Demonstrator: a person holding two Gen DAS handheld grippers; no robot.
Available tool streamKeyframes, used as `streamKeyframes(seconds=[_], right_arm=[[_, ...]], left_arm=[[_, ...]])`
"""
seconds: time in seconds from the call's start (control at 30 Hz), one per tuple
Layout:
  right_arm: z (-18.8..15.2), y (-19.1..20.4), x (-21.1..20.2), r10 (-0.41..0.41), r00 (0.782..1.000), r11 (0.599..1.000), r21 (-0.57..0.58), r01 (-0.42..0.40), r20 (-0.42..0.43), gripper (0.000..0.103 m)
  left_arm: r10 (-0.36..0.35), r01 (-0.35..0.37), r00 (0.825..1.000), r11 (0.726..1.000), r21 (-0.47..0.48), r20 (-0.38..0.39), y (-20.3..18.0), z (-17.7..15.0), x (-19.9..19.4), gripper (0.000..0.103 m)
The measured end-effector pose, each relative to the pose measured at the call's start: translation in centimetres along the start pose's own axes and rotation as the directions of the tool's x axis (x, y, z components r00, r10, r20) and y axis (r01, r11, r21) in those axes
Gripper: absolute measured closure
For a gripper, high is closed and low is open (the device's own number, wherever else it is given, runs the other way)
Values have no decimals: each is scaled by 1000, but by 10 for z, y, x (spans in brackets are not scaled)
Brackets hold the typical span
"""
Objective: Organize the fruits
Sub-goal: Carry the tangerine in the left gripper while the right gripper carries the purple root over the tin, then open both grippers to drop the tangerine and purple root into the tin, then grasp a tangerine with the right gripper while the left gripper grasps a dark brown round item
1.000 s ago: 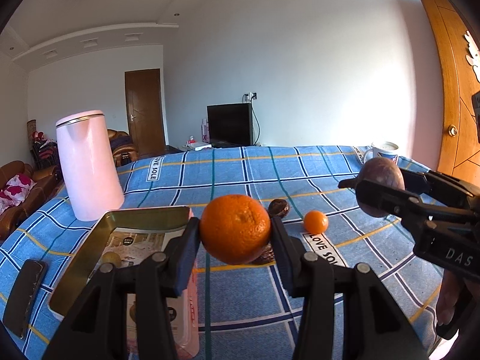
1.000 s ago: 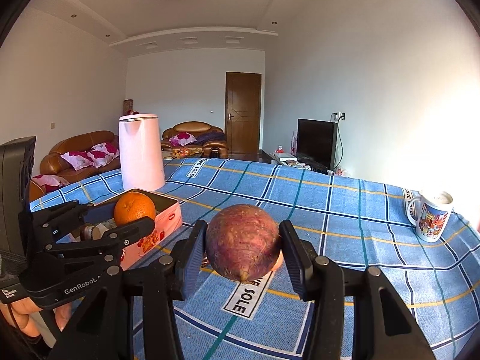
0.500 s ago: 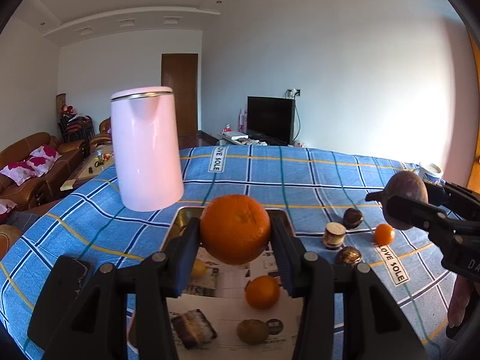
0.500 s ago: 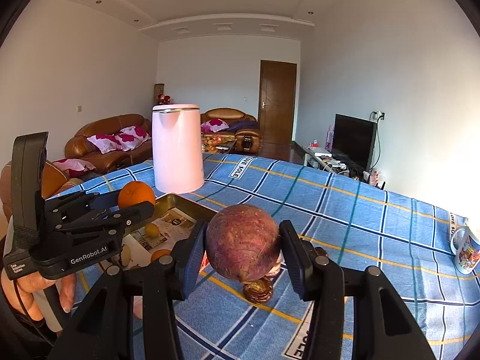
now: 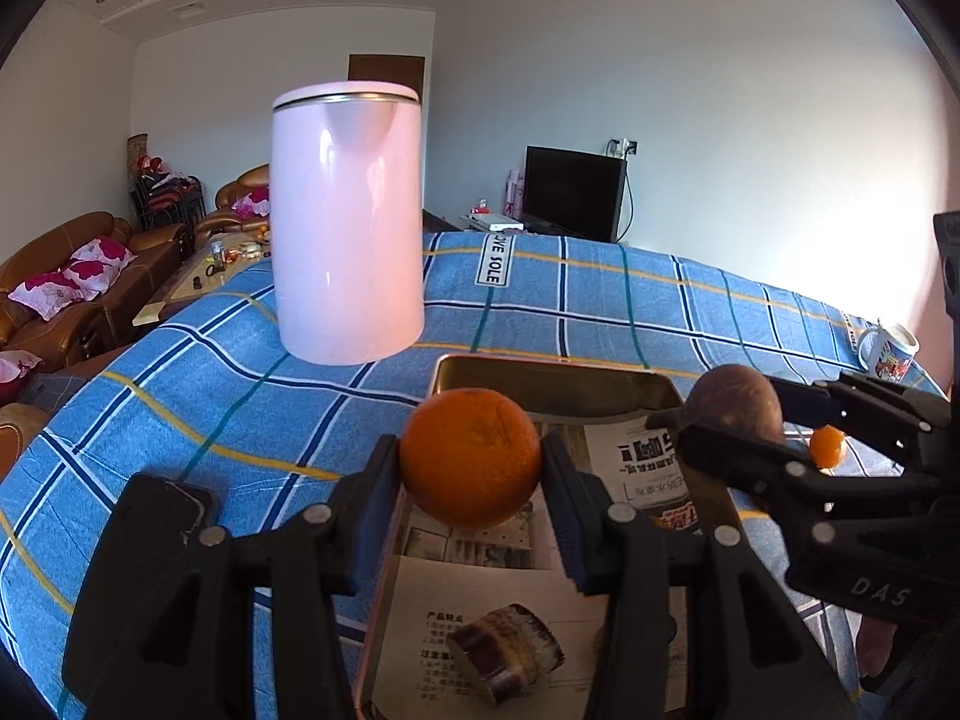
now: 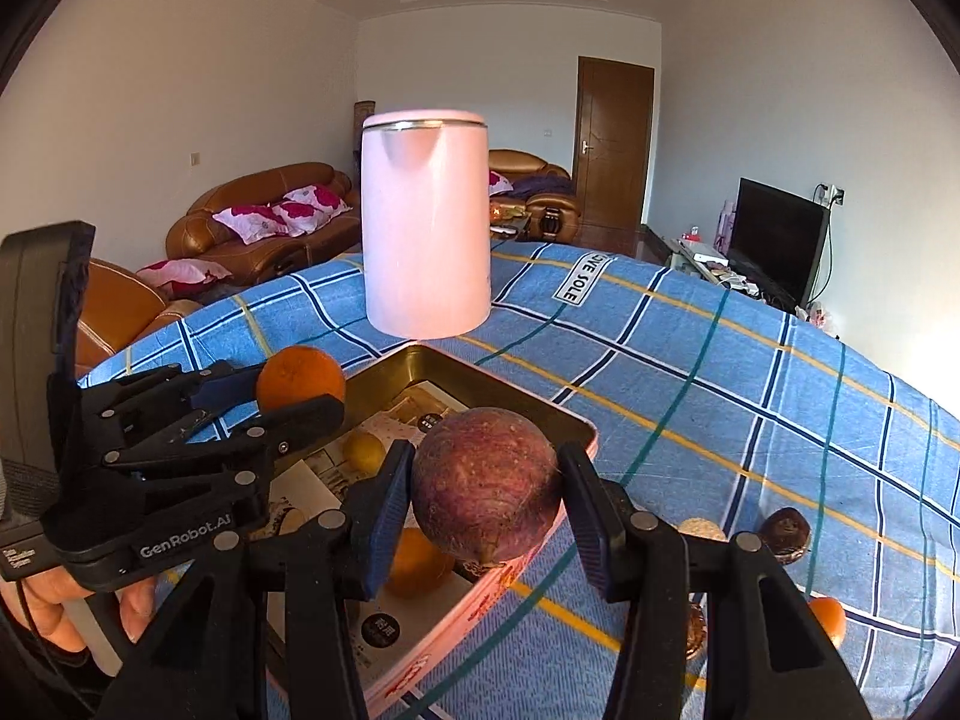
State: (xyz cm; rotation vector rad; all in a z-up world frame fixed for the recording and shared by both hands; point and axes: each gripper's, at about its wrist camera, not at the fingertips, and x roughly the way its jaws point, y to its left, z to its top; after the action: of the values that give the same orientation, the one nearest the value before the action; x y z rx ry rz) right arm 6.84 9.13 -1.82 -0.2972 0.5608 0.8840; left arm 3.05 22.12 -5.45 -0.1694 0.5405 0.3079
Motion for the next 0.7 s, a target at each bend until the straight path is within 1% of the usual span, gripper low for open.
streamKeyframes(seconds=[0.23,0.3,0.37,0.43,0.47,0.5,0.6,0.7], right_arm=[[-2,7,34,30,996,999,18,-28,-88,52],[-3,11,40,40,993,999,18,-39,-110,52],[-4,11,40,52,992,998,26,-50,-114,52],[-4,8,34,53,993,998,33,-50,-101,50],[-4,4,28,52,995,998,39,-48,-87,47],[-4,0,20,50,996,998,45,-47,-72,42],[-8,-19,-9,22,999,999,49,-21,-25,39],[-18,-51,-38,-67,998,996,60,68,-17,39]], left_arm=[[8,-9,1000,1000,-18,-15,12,1,1,54],[17,-17,1000,1000,-11,-7,10,1,-1,50],[34,-34,999,999,3,5,7,1,-4,48],[37,-37,999,999,-2,14,5,2,-8,39],[39,-39,999,999,-8,25,4,3,-13,30],[40,-40,998,999,-10,40,1,4,-17,25],[24,-25,997,1000,1,76,-13,7,-29,23],[-11,7,995,999,40,97,-39,9,-37,17]])
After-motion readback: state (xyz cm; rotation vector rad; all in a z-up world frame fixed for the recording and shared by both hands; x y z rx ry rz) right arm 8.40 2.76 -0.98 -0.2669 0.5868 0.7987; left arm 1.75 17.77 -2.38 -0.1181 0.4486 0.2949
